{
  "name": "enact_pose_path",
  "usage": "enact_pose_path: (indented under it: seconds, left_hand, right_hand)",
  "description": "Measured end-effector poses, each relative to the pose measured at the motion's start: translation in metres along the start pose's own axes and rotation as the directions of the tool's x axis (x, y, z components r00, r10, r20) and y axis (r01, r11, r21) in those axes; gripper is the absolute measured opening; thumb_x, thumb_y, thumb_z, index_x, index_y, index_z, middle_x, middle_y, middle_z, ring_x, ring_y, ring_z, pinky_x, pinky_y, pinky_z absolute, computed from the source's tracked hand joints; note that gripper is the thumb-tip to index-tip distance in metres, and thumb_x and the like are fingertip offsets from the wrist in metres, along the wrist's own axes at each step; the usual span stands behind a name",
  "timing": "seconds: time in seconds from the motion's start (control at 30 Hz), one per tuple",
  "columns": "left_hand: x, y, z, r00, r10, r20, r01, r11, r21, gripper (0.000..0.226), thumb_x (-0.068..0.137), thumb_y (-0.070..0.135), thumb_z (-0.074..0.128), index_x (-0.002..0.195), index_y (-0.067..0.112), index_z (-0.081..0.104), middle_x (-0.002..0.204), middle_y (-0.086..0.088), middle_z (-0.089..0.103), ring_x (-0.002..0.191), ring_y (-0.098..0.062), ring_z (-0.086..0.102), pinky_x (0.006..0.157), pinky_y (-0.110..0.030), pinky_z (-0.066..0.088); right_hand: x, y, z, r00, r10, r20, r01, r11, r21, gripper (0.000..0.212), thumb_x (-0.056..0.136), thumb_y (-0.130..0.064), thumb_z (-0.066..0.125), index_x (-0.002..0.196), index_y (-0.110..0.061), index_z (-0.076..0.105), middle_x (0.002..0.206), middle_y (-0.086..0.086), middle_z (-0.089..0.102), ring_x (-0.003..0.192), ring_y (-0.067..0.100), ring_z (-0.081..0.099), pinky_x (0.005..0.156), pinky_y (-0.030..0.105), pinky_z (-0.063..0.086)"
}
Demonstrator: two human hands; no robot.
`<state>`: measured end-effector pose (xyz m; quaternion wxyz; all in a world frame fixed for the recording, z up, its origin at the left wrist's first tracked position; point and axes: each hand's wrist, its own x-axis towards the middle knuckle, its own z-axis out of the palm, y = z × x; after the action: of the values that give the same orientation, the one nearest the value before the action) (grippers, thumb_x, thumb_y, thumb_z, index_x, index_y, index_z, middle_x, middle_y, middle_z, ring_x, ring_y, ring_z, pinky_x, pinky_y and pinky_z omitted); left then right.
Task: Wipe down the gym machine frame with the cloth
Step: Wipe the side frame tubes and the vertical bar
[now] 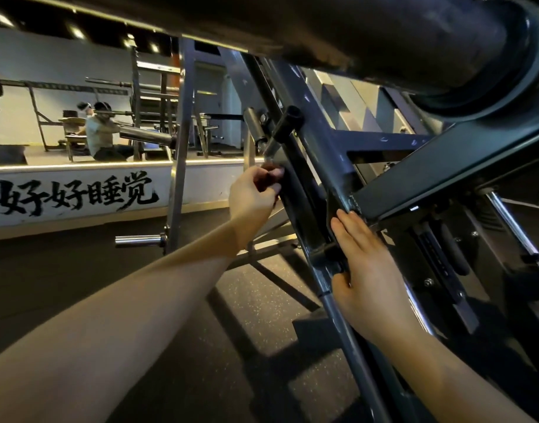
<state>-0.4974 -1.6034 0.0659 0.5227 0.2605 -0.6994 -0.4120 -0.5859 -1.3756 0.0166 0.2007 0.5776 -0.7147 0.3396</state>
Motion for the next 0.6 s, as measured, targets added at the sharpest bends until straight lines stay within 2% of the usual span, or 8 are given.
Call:
enact_pose_path:
  seconds: [0.07,0.1,0.23,0.27,0.37,0.47,0.53,0.6]
  left_hand:
    - [-0.005,-0.002,-0.018,0.983,-0.069,0.172,0.09,0.989,-0.114,0.02,0.095,0.008,0.068,0.113,0.018,0.064,0.114,0.0,0.071,0.106,-0.019,0.071,0.081,-0.032,0.062]
    - [-0.007,-0.001,-0.026,0.981,-0.088,0.174,0.114,0.983,-0.145,0.021,0.096,0.006,0.066,0.115,0.015,0.063,0.114,-0.003,0.07,0.105,-0.02,0.071,0.079,-0.031,0.062]
    - [0.001,0.014,-0.035,0.994,-0.047,-0.103,0.023,0.976,-0.215,0.021,0.098,0.01,0.064,0.117,0.018,0.059,0.111,0.003,0.064,0.1,-0.008,0.063,0.072,-0.017,0.056]
    - [0.004,0.018,-0.032,0.994,-0.027,-0.108,0.003,0.976,-0.218,0.018,0.098,0.011,0.064,0.113,0.021,0.059,0.11,0.004,0.064,0.1,-0.009,0.064,0.073,-0.017,0.057]
    - [0.003,0.021,-0.005,0.999,-0.046,-0.024,0.041,0.983,-0.18,0.019,0.097,0.011,0.066,0.107,0.025,0.061,0.11,0.005,0.066,0.104,-0.013,0.065,0.082,-0.03,0.06]
    - [-0.012,0.013,0.016,0.999,-0.025,-0.029,0.021,0.991,-0.133,0.02,0.093,0.015,0.071,0.107,0.025,0.061,0.109,0.004,0.068,0.103,-0.013,0.068,0.084,-0.034,0.062]
    - [-0.026,0.005,0.014,0.999,-0.024,0.049,0.031,0.989,-0.143,0.019,0.094,0.014,0.071,0.107,0.023,0.062,0.109,0.003,0.07,0.102,-0.012,0.07,0.083,-0.032,0.062]
    - [-0.042,-0.003,0.011,0.991,-0.022,0.134,0.039,0.992,-0.123,0.017,0.094,0.011,0.07,0.108,0.019,0.065,0.109,0.0,0.072,0.104,-0.012,0.071,0.089,-0.038,0.061]
  right_hand:
    - [0.0,0.001,0.0,1.0,-0.009,-0.002,0.009,1.0,-0.007,0.08,0.082,-0.003,0.067,0.155,-0.019,0.037,0.165,-0.003,0.03,0.154,0.011,0.02,0.125,0.042,0.023]
    - [0.0,0.001,0.001,1.0,-0.011,-0.003,0.011,1.0,-0.01,0.08,0.082,-0.004,0.066,0.155,-0.019,0.036,0.165,-0.004,0.03,0.154,0.011,0.02,0.124,0.043,0.023]
    - [0.0,0.001,0.002,1.0,-0.008,-0.01,0.008,1.0,-0.013,0.081,0.082,-0.002,0.067,0.155,-0.018,0.036,0.163,-0.005,0.029,0.151,0.008,0.017,0.122,0.037,0.018]
    - [0.0,0.001,0.001,1.0,-0.011,-0.008,0.01,1.0,-0.014,0.081,0.082,-0.001,0.068,0.155,-0.018,0.036,0.163,-0.005,0.029,0.151,0.008,0.017,0.122,0.036,0.017]
    - [0.0,0.001,0.0,1.0,-0.011,0.008,0.011,1.0,-0.004,0.082,0.083,-0.001,0.067,0.156,-0.019,0.035,0.164,-0.008,0.027,0.151,0.006,0.014,0.122,0.032,0.014]
    - [0.001,0.001,-0.001,0.999,0.011,0.034,-0.012,0.999,0.034,0.081,0.087,0.0,0.062,0.158,-0.021,0.029,0.162,-0.016,0.019,0.15,-0.001,0.006,0.119,0.018,0.002]
    - [0.003,0.001,-0.002,0.998,0.025,0.05,-0.028,0.998,0.055,0.079,0.09,0.005,0.057,0.158,-0.023,0.028,0.164,-0.016,0.018,0.15,-0.003,0.005,0.118,0.016,0.0]
    - [0.004,0.003,-0.003,0.998,0.031,0.055,-0.035,0.997,0.068,0.078,0.091,0.011,0.05,0.158,-0.023,0.029,0.163,-0.018,0.018,0.151,-0.004,0.005,0.119,0.015,-0.001]
